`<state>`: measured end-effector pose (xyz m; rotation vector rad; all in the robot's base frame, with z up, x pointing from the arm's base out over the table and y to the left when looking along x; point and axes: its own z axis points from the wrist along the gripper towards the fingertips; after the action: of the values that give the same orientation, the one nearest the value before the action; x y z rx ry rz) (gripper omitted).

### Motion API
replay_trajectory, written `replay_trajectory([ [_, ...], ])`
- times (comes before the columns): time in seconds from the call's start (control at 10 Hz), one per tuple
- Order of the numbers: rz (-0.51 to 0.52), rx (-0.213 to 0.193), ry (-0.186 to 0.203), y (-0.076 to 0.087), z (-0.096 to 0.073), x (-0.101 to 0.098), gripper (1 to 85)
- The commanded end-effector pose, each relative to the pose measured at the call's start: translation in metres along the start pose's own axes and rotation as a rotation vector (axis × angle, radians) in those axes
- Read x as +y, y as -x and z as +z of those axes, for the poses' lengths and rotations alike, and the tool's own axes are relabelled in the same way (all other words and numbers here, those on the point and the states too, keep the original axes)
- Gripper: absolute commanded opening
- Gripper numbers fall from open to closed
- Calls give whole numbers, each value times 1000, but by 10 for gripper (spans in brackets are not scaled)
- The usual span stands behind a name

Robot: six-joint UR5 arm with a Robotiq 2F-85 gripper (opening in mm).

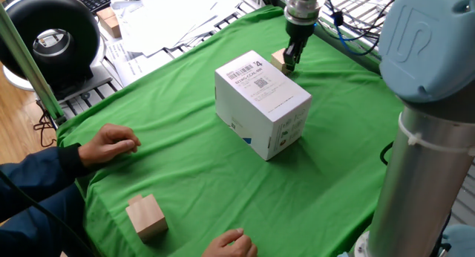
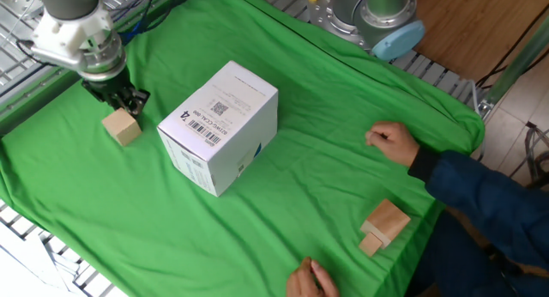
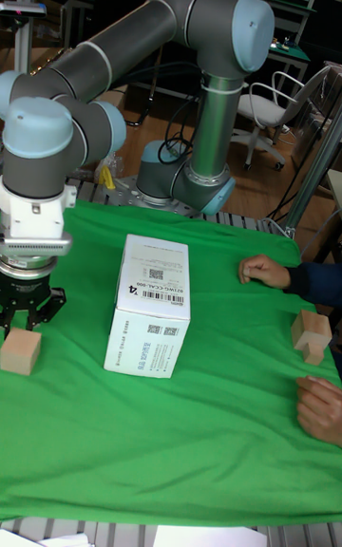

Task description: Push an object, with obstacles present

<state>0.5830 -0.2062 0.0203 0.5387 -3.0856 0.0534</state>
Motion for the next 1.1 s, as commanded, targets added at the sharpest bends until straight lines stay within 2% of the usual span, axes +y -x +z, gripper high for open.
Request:
replay_trajectory([
  [0.0, -26, -5, 3, 18, -4, 9, 347],
  [0.3, -80, -8, 3, 26, -7, 10, 343],
  [0.5, -131, -25, 34, 26, -9, 0, 353],
  [0.7, -137, -28, 49, 23, -12, -5, 353],
  [0.8, -129, -25, 46, 23, -11, -5, 350],
  [1.0, -122, 15, 38, 16, -9, -6, 343],
])
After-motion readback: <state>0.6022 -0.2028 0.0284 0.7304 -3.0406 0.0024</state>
